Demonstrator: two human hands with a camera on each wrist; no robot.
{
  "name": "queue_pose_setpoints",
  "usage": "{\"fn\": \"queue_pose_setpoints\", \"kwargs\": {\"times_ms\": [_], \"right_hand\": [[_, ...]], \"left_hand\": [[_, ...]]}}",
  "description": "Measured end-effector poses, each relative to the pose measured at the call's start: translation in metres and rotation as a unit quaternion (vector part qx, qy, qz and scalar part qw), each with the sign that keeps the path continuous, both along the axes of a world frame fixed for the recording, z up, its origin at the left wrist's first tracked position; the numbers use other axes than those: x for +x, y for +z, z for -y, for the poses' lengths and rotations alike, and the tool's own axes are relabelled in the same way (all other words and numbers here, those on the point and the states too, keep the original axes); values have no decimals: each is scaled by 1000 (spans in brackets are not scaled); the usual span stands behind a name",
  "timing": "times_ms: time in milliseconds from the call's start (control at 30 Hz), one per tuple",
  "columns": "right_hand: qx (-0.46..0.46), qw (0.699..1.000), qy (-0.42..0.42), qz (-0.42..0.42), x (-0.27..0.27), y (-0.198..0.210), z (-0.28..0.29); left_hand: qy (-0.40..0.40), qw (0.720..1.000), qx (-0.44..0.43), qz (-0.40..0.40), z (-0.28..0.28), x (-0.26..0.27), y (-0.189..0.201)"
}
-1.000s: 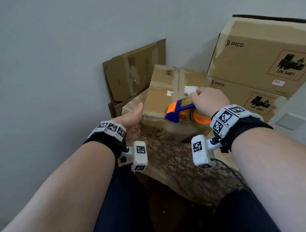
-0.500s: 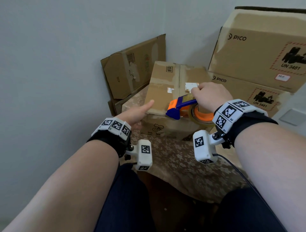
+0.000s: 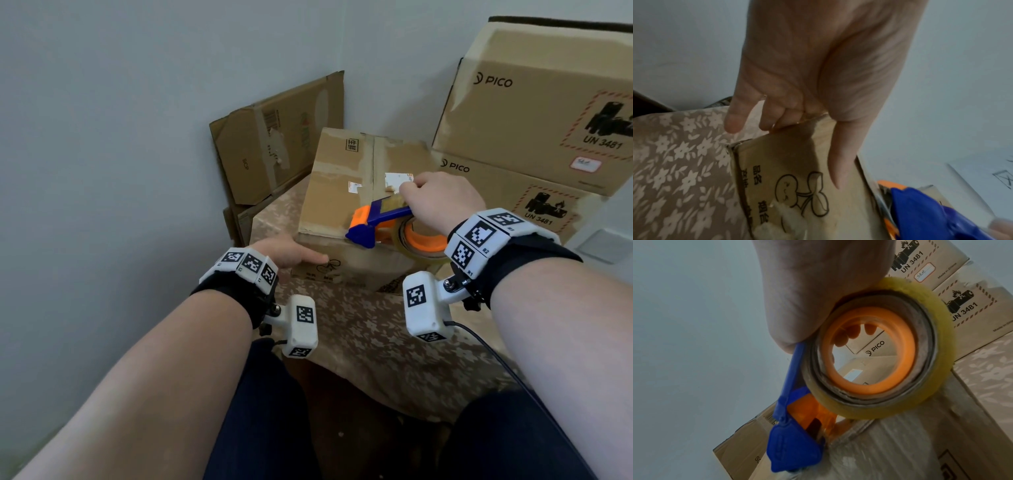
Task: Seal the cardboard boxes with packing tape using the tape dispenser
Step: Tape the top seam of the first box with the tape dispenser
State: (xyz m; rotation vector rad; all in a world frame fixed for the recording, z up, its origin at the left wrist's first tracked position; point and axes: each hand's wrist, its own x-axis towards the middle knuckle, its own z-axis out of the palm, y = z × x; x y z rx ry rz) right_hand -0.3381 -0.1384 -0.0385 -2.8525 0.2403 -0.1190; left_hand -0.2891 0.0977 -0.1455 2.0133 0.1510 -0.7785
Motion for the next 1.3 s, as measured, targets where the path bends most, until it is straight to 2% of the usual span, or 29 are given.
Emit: {"fn": "queue_pose_setpoints", "kwargs": {"times_ms": [67, 100, 167, 233, 300, 400, 600, 833, 933, 1033, 1167, 1300], "right_hand": [[4, 1000, -4, 1, 0, 0, 0], [6, 1000, -5, 1, 0, 1, 0], [9, 1000, -7, 2, 1, 1, 0], [14, 1000, -12, -1, 2, 2, -2], [25, 999, -19, -7, 3, 3, -2], [43, 999, -23, -12, 4, 5, -3], [101, 994, -37, -10, 9, 8, -13], [178, 984, -26, -3, 20, 11, -22], [268, 963, -37, 1, 21, 11, -11], [338, 939, -54, -17, 19, 7, -2], [387, 920, -52, -31, 20, 1, 3], [419, 906, -46, -35, 21, 0, 9]], "left_hand": [[13, 998, 25, 55, 5, -8, 13], [14, 992, 49, 112, 7, -9, 15], [-28, 960, 128, 249, 14, -10, 23], [-89, 918, 211, 323, 24, -14, 34], [-146, 889, 271, 339, 30, -14, 41], [-209, 860, 319, 340, 31, -11, 44], [-263, 805, 410, 339, 26, -2, 57], [-247, 785, 482, 300, 19, 12, 71], [-268, 782, 472, 306, 27, 17, 70], [-299, 792, 431, 313, 39, 17, 69], [-284, 806, 406, 323, 47, 15, 68], [-276, 803, 418, 324, 50, 13, 70]]}}
